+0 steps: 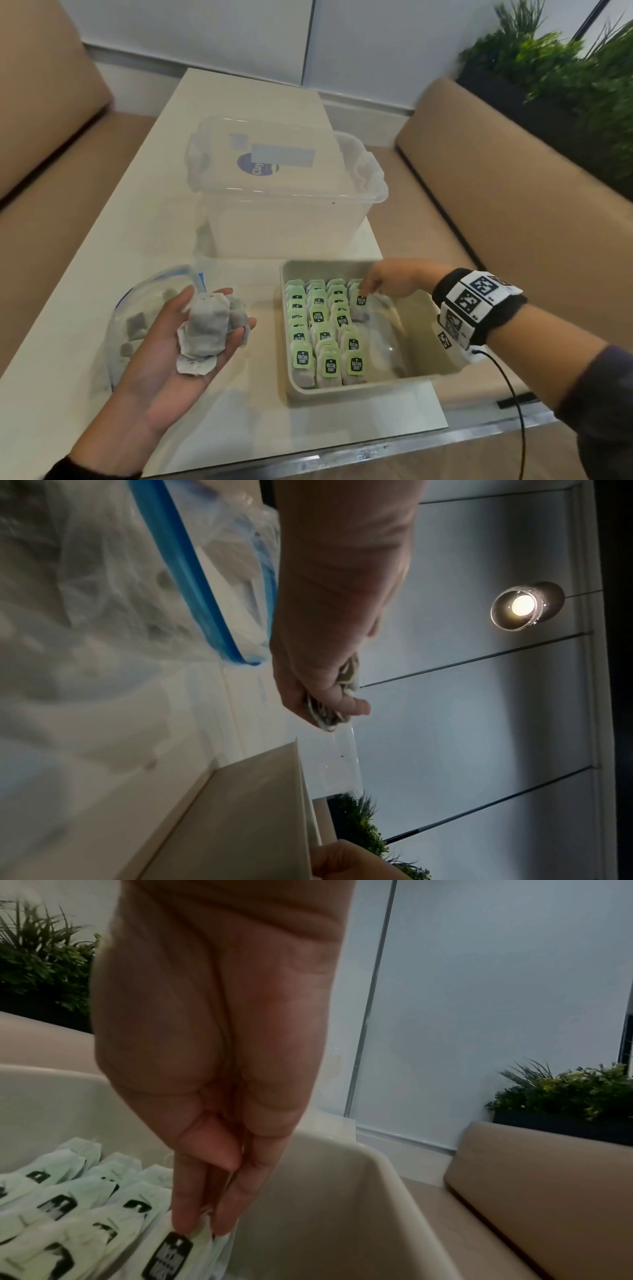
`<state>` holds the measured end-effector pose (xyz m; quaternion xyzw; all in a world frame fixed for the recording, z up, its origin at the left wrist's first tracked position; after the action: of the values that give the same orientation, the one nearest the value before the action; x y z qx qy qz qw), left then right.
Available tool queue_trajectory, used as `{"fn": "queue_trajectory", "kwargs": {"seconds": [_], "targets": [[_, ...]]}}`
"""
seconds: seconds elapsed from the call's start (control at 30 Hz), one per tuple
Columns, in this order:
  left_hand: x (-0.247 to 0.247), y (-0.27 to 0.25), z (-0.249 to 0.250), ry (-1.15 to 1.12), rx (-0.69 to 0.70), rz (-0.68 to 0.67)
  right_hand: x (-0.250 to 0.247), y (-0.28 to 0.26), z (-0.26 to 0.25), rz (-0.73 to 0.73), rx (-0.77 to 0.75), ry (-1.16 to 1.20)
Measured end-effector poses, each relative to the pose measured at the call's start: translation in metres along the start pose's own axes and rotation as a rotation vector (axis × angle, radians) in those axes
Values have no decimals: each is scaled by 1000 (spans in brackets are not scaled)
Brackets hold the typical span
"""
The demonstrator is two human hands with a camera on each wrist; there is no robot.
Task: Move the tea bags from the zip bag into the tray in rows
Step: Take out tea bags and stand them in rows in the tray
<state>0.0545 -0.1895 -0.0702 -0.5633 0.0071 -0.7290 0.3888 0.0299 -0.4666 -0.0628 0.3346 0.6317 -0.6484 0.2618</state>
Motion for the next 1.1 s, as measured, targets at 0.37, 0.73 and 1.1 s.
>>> {"fn": "queue_trajectory", "kwargs": {"seconds": [0.37,0.73,1.1], "targets": [[39,5,-17,-74,-153,-43,-102,-81,-135,552,-471,292],[48,-1,-26,-23,-183,-59,-101,-77,-196,593,-566,262],[55,-12,-22,-14,-224,-196,-110,-92,-173,401,-626,537]]}}
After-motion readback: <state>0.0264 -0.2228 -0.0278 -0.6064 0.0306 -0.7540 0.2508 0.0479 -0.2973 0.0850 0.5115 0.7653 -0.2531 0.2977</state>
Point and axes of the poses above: each hand's wrist, its own y-axis towards the middle knuckle, its own x-axis out of the palm, z = x × y, the point moved 10 cm from there along y, towards the middle knuckle, and after that the axes turned 3 degrees about -x, right-handed, at the moved point
